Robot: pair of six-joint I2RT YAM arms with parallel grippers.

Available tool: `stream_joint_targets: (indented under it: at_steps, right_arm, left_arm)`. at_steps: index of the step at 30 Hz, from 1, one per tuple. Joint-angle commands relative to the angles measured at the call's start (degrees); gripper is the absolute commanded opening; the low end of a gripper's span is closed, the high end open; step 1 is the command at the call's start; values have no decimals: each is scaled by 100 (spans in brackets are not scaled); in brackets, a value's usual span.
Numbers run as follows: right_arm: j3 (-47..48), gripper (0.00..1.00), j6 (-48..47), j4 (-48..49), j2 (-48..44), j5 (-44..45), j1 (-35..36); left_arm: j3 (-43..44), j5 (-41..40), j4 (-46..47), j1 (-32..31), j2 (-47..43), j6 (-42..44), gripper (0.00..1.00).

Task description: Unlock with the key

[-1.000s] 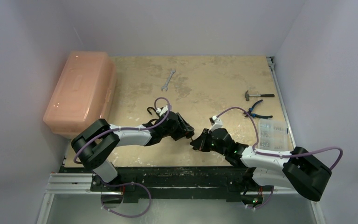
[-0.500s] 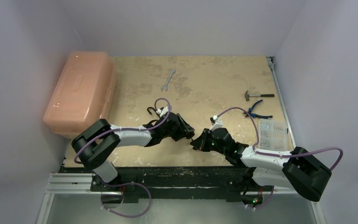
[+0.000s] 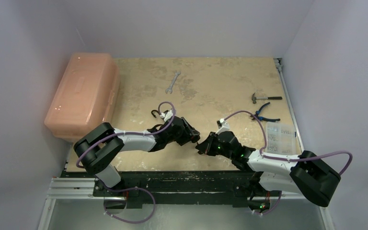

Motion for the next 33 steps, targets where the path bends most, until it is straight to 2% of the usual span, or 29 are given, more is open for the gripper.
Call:
stream_joint_targets:
  at_steps: [1, 11, 16, 21, 33]
  right_arm:
    - [217, 0, 143, 56, 28, 209, -60]
    - [275, 0, 208, -35, -194, 314, -59]
    - [639, 0, -239, -713, -276, 833, -47]
    - [644, 0, -88, -610, -364, 550, -50]
    - [676, 0, -6, -689, -383, 653, -50]
  left_arm:
    - [-33, 31, 374, -101, -115, -129, 0]
    - [-110, -47, 375, -148, -234, -182, 0]
    - [-118, -120, 385, -221, -235, -237, 0]
    - [-127, -211, 401, -273, -293, -272, 0]
    - [-224, -281, 366, -323, -471, -274, 0]
